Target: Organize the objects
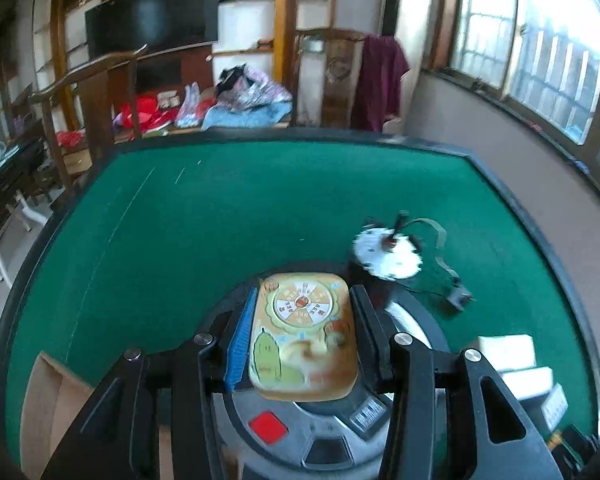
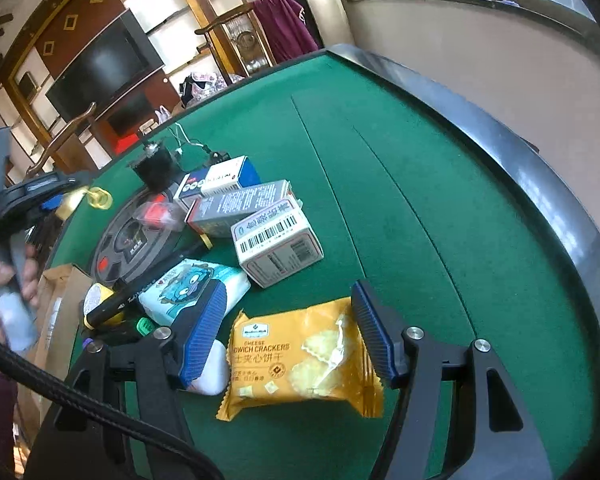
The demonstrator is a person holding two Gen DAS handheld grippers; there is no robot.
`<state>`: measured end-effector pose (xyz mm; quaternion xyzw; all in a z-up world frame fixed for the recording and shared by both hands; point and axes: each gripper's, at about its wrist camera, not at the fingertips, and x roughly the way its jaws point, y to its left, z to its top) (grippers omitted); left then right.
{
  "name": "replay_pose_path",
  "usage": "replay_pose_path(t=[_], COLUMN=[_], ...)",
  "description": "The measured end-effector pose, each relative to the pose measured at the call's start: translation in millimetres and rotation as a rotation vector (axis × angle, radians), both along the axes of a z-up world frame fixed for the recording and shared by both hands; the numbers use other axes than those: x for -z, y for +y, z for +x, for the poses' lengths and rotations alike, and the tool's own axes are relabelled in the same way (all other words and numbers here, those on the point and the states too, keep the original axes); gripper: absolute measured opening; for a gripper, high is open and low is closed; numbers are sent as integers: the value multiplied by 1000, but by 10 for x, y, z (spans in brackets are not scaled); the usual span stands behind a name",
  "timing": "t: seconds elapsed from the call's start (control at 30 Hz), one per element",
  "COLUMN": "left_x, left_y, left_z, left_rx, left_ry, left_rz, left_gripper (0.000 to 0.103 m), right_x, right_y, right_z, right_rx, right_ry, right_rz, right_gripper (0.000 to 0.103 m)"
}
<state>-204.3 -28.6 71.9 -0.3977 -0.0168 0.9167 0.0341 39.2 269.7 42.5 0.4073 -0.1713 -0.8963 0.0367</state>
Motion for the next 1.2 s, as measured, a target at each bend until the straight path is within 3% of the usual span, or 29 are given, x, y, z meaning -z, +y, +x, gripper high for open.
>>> replay_pose_path(t=[0.17,0.43,0.53,0.63,0.8,0.87,0.9,1.2], left_x=[176,274,307,413,457,457,454,368], left_y=[-112,-26,45,196,362,404,406,282], left_z=[-3,663,971,1205,1317,1387,1429,1540], left_rx=[-39,94,139,191,285,300,303,290], left_ry=[-40,-135,-121,-101,-119,-109,-105,-54], left_rz=[66,127,105,5,-29,-45,-55,1], left_gripper=[50,50,50,50,49,45,36,34], right_x=[21,77,72,64,42,38,39,52], right_y=[4,-13,-5,2,16,31,39,54], right_z=[-17,-61,-60,-49,-28,-18,-16,-3], right_rx=[-12,-32,-30,-24,-7,-2,2,13], right_ry=[-9,-42,-43,-35,-25,-20,-20,-23], right_rz=[-5,-17,-18,-18,-1,-4,-7,-6], right_gripper=[64,64,64,64,64,64,64,64])
